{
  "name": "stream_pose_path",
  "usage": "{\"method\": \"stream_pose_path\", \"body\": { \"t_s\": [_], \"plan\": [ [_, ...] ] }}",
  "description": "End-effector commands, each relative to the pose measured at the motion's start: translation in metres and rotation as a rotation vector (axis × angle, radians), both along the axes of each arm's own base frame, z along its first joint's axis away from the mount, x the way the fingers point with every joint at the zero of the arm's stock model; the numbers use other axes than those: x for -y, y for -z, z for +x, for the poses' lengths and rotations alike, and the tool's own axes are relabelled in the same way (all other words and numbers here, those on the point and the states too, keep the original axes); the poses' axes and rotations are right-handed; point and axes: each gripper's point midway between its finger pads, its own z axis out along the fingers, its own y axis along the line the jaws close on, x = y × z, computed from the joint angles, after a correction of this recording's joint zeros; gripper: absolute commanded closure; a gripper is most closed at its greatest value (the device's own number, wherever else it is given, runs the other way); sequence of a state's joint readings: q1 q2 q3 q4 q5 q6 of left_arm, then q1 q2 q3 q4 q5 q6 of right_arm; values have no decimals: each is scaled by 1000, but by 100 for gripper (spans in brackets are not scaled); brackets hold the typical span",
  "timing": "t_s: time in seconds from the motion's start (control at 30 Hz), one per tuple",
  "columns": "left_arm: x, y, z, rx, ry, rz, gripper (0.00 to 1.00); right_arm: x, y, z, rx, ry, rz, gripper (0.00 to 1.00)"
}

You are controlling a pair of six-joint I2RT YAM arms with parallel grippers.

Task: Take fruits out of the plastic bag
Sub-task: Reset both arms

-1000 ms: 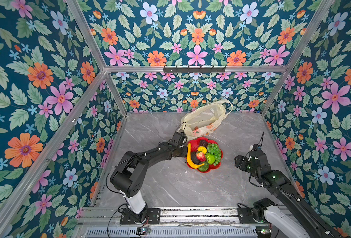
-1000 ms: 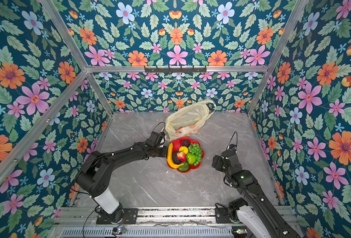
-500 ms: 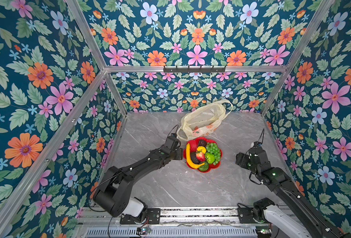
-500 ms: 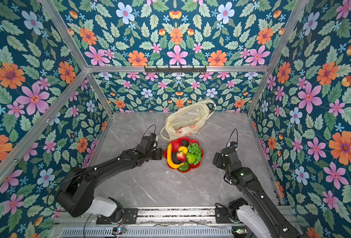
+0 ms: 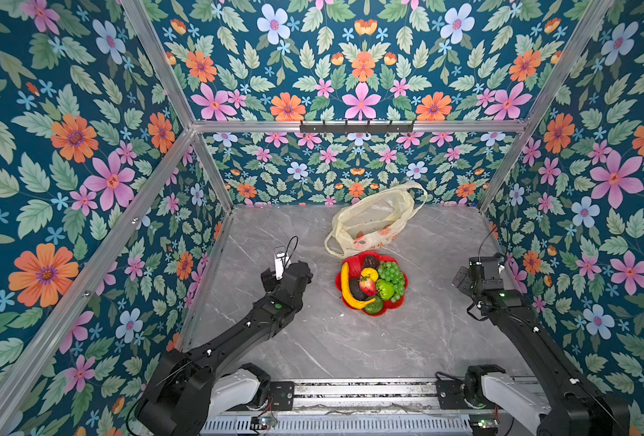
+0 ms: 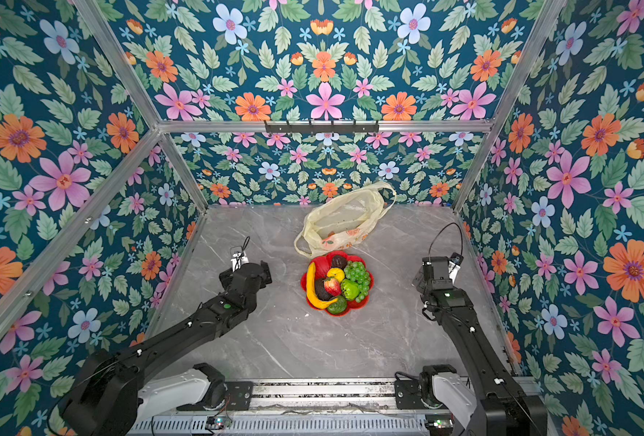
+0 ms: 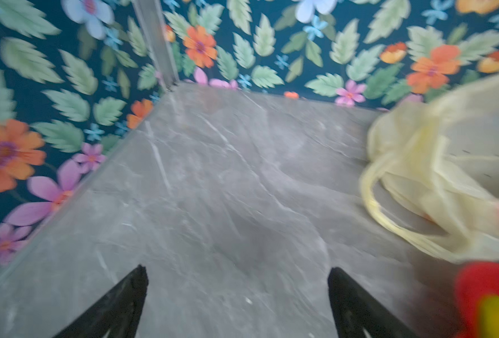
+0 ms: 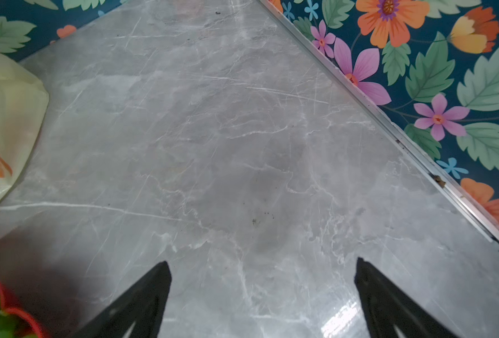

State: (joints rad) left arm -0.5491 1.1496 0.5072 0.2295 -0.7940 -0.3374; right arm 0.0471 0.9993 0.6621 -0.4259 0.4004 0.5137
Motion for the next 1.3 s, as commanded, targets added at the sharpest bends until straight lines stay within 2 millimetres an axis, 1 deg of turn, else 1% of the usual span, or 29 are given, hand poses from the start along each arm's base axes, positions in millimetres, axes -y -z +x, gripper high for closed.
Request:
{"method": "stream_pose_path", "body": {
  "t_s": [0.0,0.1,0.2,0.27,0.33,0.4,0.43,0.47,0.57,0.63,0.7,0.77,0.8,0.83,0.9,0.93,0.97,1.03,1.1,1.17,1.23,1.27],
  "plan": [
    [-39,-32,-1,156,-187,117,0,10,-18,25,140,-21,-103,1],
    [-62,-24,5,138,-245,175,0,11,-13,35,183,-65,-168,1],
    [-72,-17,2,178,-228,257,0,14,-4,43,191,-79,-219,1],
    [-73,-18,0,259,-160,279,0,13,1,48,193,-91,-237,1],
    [-75,-7,2,243,-142,308,0,12,8,55,209,-115,-252,1],
    [-74,9,8,205,-112,314,0,8,14,62,224,-149,-270,1],
    [-74,13,9,204,-103,314,0,6,17,66,231,-167,-274,1],
    [-74,9,8,224,-106,323,0,3,20,70,236,-193,-282,1],
    [-76,11,9,220,-91,323,0,-6,22,82,258,-264,-291,1],
    [-75,12,11,215,-67,335,0,-16,26,88,245,-323,-268,1],
    [-74,11,9,224,-56,339,0,-26,27,94,249,-384,-248,1],
    [-72,7,3,258,-41,289,0,-40,22,95,318,-453,-226,1],
    [-68,10,1,266,-11,230,0,-47,20,94,362,-488,-222,1],
    [-61,13,4,263,49,192,0,-49,21,94,365,-500,-219,1],
    [-50,19,17,237,128,172,0,-49,27,96,355,-503,-217,1],
    [-50,21,21,237,123,175,0,-51,30,98,350,-513,-214,1],
    [-55,23,21,248,96,174,0,-51,30,100,351,-513,-213,1],
    [-68,18,19,320,55,156,0,-50,30,99,348,-508,-213,1],
    [-70,29,19,270,75,104,0,-49,31,97,351,-504,-213,1],
    [-68,30,28,266,101,104,0,-49,30,97,361,-502,-215,1],
    [-75,42,36,231,91,76,0,-49,29,95,376,-499,-218,1],
    [-77,41,40,233,79,91,0,-49,29,93,386,-499,-221,1]
  ]
}}
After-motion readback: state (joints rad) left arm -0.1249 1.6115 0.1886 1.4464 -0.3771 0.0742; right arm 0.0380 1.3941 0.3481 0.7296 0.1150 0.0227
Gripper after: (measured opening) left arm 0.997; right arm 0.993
